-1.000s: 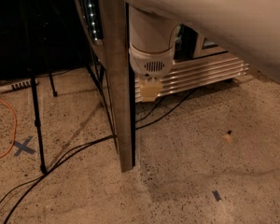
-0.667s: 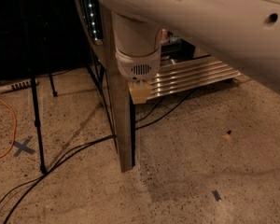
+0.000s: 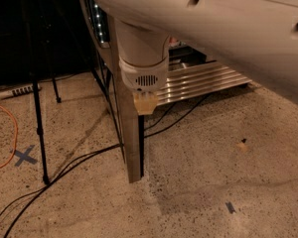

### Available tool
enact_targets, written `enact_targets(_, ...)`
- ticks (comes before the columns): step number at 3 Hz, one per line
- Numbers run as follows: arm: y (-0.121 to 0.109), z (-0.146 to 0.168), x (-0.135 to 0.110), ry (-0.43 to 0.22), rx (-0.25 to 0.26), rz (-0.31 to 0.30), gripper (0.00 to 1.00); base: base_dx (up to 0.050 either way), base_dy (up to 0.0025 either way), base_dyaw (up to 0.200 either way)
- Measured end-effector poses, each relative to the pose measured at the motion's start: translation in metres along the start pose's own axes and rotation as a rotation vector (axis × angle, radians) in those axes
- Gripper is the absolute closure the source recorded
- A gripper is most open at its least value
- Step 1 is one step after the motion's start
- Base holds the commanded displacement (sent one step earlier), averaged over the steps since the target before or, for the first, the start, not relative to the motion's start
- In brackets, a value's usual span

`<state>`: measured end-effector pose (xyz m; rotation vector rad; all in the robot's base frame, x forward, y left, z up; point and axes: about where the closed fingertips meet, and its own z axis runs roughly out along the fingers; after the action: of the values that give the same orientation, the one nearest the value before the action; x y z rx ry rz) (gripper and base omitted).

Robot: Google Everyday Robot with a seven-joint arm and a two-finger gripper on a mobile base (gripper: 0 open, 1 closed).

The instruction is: Close left fridge door

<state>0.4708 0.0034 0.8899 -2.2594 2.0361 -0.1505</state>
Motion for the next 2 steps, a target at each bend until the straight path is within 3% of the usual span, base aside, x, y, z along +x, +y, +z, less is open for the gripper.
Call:
enact_targets(1, 0.0192, -0.0017, -0.0076, -0.006, 0.013, 0.029, 1.00, 0.000, 0.00001, 0.194)
enact_targets(2, 0.0192, -0.0017, -0.0076, -0.006, 0.013, 0.029, 1.00, 0.044, 0.00208, 0.094)
